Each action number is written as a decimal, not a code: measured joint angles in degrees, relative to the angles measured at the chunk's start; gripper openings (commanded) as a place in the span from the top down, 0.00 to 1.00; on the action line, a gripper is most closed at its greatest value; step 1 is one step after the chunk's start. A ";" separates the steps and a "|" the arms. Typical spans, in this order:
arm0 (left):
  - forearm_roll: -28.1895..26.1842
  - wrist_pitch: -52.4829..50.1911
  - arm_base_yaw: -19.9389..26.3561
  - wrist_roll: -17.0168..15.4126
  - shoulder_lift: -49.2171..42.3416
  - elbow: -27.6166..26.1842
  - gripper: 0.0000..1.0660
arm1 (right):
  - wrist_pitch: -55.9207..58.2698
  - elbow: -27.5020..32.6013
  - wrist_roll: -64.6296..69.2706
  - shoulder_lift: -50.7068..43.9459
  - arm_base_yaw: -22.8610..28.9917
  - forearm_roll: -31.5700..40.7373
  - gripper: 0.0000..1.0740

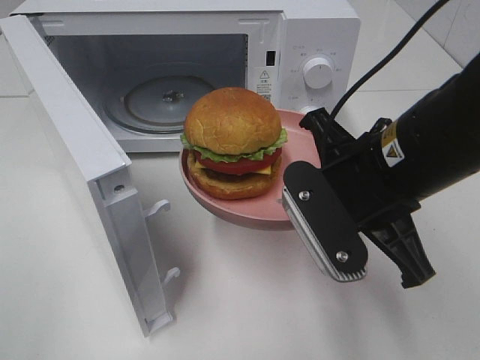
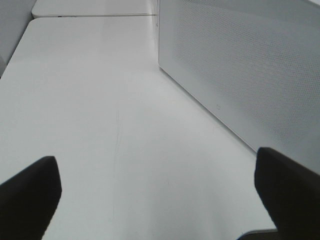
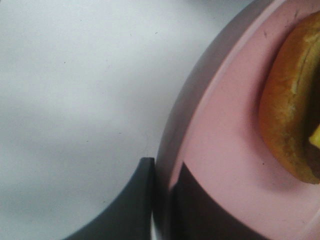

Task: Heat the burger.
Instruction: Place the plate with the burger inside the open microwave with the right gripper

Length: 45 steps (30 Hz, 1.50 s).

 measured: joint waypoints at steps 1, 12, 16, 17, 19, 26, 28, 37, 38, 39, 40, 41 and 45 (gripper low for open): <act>0.00 0.00 0.00 0.00 0.00 0.00 0.08 | -0.06 -1.03 -0.06 1.03 0.00 0.06 1.00; 0.00 0.00 0.00 0.00 0.00 0.00 0.08 | 0.00 -7.16 -0.11 7.16 0.00 1.49 1.00; 0.00 0.00 0.00 0.00 0.00 0.00 0.08 | 0.29 -8.94 -0.69 8.94 0.00 1.78 1.00; 0.00 0.00 0.00 0.00 0.00 0.00 0.08 | 0.40 -10.03 -1.60 9.97 0.00 2.58 1.00; 0.00 0.00 0.00 0.00 0.00 0.00 0.08 | 0.63 -11.23 -2.69 10.94 0.00 3.32 1.00; 0.00 0.00 0.00 0.00 0.00 0.00 0.08 | 1.60 -15.13 -5.10 14.73 -0.57 4.53 1.00; 0.00 0.00 0.00 0.00 0.00 0.00 0.08 | 1.60 -16.50 -5.56 15.64 -0.86 4.58 1.00; 0.00 0.00 0.00 0.00 0.00 0.00 0.08 | 2.69 -23.26 -6.65 20.68 -1.32 5.90 1.00; 0.00 0.00 0.00 0.00 0.00 0.00 0.08 | 2.69 -23.26 -6.65 20.68 -1.32 5.90 1.00; 0.00 0.00 0.00 0.00 0.00 0.00 0.08 | 2.92 -23.84 -6.65 21.20 -1.32 5.90 1.00; 0.00 0.00 0.00 0.00 0.00 0.00 0.08 | 2.92 -23.84 -6.65 21.20 -1.32 5.90 1.00; 0.00 0.00 0.00 0.00 0.00 0.00 0.08 | 3.15 -24.87 -6.65 22.23 -1.32 5.90 1.00; 0.00 0.00 0.00 0.00 0.00 0.00 0.08 | 3.44 -27.62 -6.82 25.04 -1.32 5.90 1.00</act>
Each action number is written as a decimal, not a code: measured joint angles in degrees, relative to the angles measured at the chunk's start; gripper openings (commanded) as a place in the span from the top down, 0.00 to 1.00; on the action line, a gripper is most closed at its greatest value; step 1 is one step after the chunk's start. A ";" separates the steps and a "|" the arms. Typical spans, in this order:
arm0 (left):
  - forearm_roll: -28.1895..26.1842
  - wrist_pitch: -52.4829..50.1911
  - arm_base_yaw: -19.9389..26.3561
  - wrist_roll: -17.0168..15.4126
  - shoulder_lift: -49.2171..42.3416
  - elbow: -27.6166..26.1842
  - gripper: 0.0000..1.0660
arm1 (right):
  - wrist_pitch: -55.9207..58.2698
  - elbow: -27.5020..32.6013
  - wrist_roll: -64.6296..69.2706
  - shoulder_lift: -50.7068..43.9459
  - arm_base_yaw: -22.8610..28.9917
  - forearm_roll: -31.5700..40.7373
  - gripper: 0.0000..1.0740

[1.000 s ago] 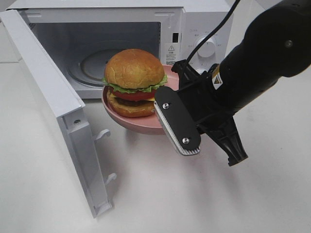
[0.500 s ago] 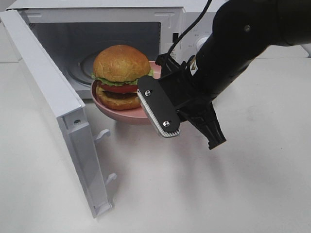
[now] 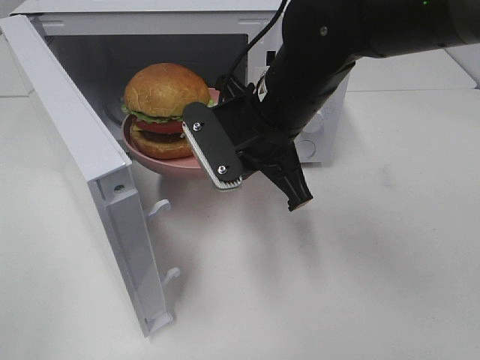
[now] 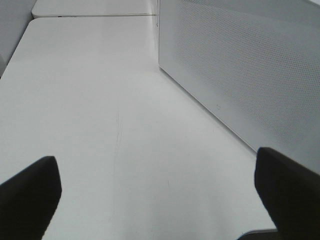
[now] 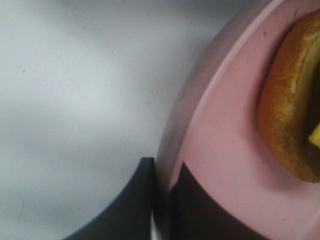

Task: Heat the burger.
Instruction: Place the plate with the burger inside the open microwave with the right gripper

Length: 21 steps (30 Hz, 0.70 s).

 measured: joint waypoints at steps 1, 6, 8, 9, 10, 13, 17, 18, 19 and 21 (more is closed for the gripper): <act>0.00 0.00 0.00 0.00 0.00 0.00 0.08 | 0.00 0.00 0.00 0.00 0.00 0.00 1.00; 0.00 0.00 0.00 0.00 0.00 0.00 0.08 | 0.06 -4.13 -0.17 3.44 0.00 0.00 1.00; 0.00 0.00 0.00 0.00 0.00 0.00 0.08 | 0.06 -5.61 -0.17 4.58 0.00 0.00 1.00; 0.00 0.00 0.00 0.00 0.00 0.00 0.08 | 0.06 -5.61 -0.17 4.58 0.00 0.00 1.00; 0.00 0.00 0.00 0.00 0.00 0.00 0.08 | 0.06 -6.47 -0.17 5.21 0.00 0.00 1.00; 0.00 0.00 0.00 0.00 0.00 0.00 0.08 | 0.17 -9.05 -0.17 7.33 0.00 -0.11 1.00; 0.00 0.00 0.00 0.00 0.00 0.00 0.08 | 2.64 -14.04 0.11 10.77 0.00 -0.97 1.00; 0.00 0.00 0.00 0.00 0.00 0.00 0.08 | 2.64 -14.04 0.11 10.77 0.00 -0.97 1.00; 0.00 0.00 0.00 0.00 0.00 0.00 0.08 | 3.44 -15.76 0.63 12.09 0.00 -1.60 1.00; 0.00 0.00 0.00 0.00 0.00 0.00 0.08 | 3.72 -16.44 0.97 12.61 0.00 -1.78 1.00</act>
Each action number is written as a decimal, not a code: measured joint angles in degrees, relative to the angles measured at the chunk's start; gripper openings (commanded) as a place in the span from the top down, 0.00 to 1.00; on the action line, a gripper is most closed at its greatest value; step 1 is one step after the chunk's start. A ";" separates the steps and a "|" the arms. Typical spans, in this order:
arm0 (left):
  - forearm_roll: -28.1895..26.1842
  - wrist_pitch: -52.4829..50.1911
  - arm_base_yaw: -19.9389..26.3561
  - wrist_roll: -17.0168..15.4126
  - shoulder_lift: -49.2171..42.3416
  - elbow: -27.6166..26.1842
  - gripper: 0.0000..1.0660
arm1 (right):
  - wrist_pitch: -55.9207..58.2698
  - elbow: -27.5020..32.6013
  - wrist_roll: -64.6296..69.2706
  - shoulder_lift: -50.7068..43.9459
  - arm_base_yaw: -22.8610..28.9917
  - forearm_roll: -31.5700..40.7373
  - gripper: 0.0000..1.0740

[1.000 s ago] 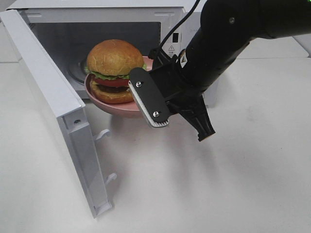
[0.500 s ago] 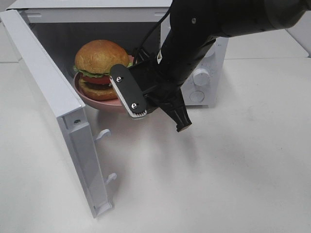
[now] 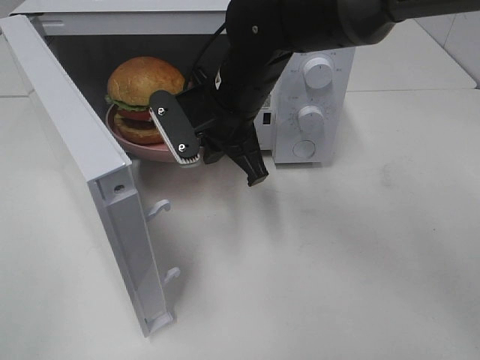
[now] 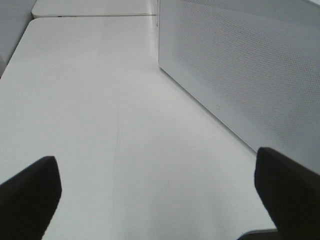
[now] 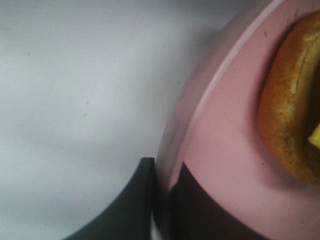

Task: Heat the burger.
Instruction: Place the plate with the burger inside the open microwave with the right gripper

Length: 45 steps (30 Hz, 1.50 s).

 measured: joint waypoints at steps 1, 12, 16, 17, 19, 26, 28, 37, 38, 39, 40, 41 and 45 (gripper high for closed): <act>0.00 0.00 0.00 0.00 0.00 0.00 0.08 | 0.52 -1.78 1.60 1.15 0.00 -0.46 1.00; 0.00 0.00 0.00 0.00 0.00 0.00 0.08 | 3.15 -10.49 4.93 6.70 0.00 -1.20 1.00; 0.00 0.00 0.00 0.00 0.00 0.00 0.08 | 3.78 -12.32 5.96 7.91 0.00 -1.49 1.00; 0.00 0.00 0.00 0.00 0.00 0.00 0.08 | 3.95 -13.41 6.47 8.48 0.00 -2.35 1.00; 0.00 0.00 0.00 0.00 0.00 0.00 0.08 | 4.01 -13.98 6.70 8.77 0.00 -2.81 1.00; 0.00 0.00 0.00 0.00 0.00 0.00 0.08 | 4.87 -17.65 8.88 10.71 -0.06 -4.30 1.00; 0.00 0.00 0.00 0.00 0.00 0.00 0.08 | 4.93 -18.28 8.88 11.17 -0.06 -4.87 1.00; 0.00 0.00 0.00 0.00 0.00 0.00 0.08 | 5.27 -21.77 8.94 13.98 -0.06 -5.67 1.00; 0.00 0.00 0.00 0.00 0.00 0.00 0.08 | 5.27 -21.77 8.94 13.98 -0.06 -5.67 1.00; 0.00 0.00 0.00 0.00 0.00 0.00 0.08 | 5.27 -22.75 9.68 14.78 -0.06 -5.96 1.00; 0.00 0.00 0.00 0.00 0.00 0.00 0.08 | 5.27 -23.78 10.77 15.47 -0.06 -6.70 1.00; 0.00 0.00 0.00 0.00 0.00 0.00 0.08 | 5.27 -23.78 10.77 15.47 -0.06 -6.70 1.00; 0.00 0.00 0.00 0.00 0.00 0.00 0.08 | 5.27 -26.07 14.04 17.02 -0.17 -7.79 1.00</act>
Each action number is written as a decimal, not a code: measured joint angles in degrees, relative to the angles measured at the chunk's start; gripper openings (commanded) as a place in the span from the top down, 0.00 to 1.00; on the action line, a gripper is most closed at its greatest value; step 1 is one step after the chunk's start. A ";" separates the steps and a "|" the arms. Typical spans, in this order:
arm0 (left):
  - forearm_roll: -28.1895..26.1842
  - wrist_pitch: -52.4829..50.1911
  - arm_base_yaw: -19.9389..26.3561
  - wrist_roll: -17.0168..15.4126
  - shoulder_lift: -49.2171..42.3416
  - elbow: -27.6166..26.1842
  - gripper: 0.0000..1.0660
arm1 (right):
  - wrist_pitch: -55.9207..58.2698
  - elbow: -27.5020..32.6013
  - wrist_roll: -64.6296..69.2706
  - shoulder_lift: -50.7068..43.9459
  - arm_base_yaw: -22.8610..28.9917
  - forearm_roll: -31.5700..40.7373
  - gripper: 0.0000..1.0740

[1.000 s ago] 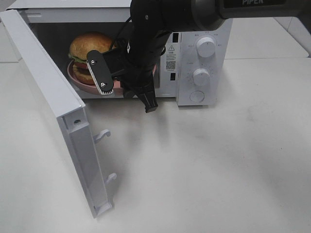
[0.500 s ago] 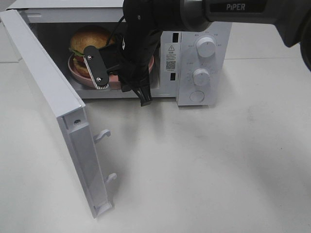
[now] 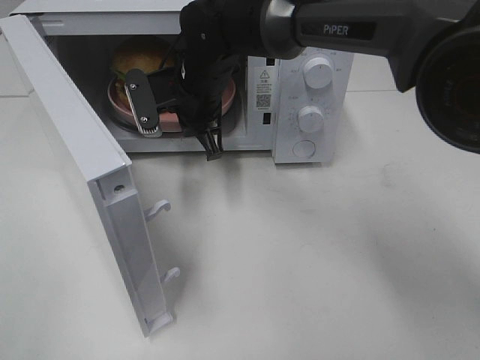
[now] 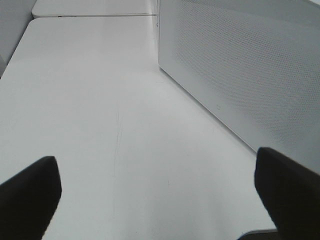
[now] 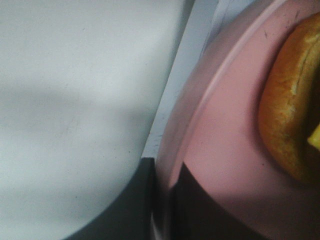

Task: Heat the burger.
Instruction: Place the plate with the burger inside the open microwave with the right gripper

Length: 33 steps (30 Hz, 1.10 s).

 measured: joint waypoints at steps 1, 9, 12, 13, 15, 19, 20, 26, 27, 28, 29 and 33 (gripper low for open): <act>0.00 0.00 0.00 0.00 0.00 0.00 0.08 | 0.00 0.00 0.00 0.00 0.00 0.00 1.00; 0.00 0.00 0.00 0.00 0.00 0.00 0.08 | -0.11 -1.03 0.80 1.38 -1.32 -0.17 0.98; 0.00 0.00 0.00 0.00 0.00 0.00 0.08 | -0.29 -1.15 0.80 1.66 -1.89 -0.23 0.97; 0.00 0.00 0.00 0.00 0.00 0.00 0.08 | -0.46 -1.15 0.63 1.78 -1.89 -0.34 0.97; 0.00 0.00 0.00 0.00 0.00 0.00 0.08 | -0.46 -1.15 0.57 1.83 -1.89 -0.34 0.97; 0.00 0.00 0.00 0.00 0.00 0.00 0.08 | -0.92 -1.15 0.46 2.01 -1.89 -0.40 0.92; 0.00 0.00 0.00 0.00 0.00 0.00 0.08 | -0.92 -1.15 0.46 2.01 -1.89 -0.40 0.92; 0.00 0.00 0.00 0.00 0.00 0.00 0.08 | -2.92 -1.72 0.11 1.89 -1.89 -0.17 0.78; 0.00 0.00 0.00 0.00 0.00 0.00 0.08 | -2.92 -1.72 0.11 1.89 -1.89 -0.17 0.78; 0.00 0.00 0.00 0.00 0.00 0.00 0.08 | -3.38 -1.83 -0.17 1.78 -1.89 0.29 0.75; 0.00 0.00 0.00 0.00 0.00 0.00 0.08 | -4.01 -1.83 -0.80 1.60 -1.89 1.20 0.69; 0.00 0.00 0.00 0.00 0.00 0.00 0.08 | -4.24 -1.83 -1.20 1.49 -1.89 2.06 0.61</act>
